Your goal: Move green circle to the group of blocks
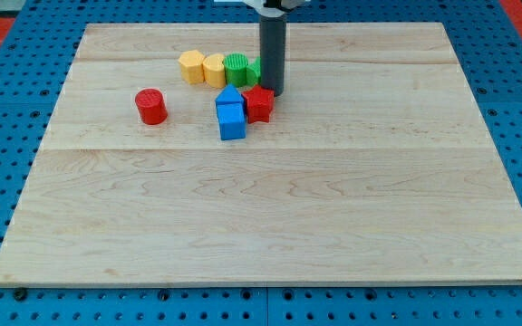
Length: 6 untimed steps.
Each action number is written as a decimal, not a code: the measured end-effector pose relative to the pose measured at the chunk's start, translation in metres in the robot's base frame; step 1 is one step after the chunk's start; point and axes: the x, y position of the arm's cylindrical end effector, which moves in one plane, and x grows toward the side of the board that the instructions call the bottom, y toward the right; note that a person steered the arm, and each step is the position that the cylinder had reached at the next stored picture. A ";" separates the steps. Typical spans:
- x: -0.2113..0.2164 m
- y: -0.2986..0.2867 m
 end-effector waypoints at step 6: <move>-0.037 -0.114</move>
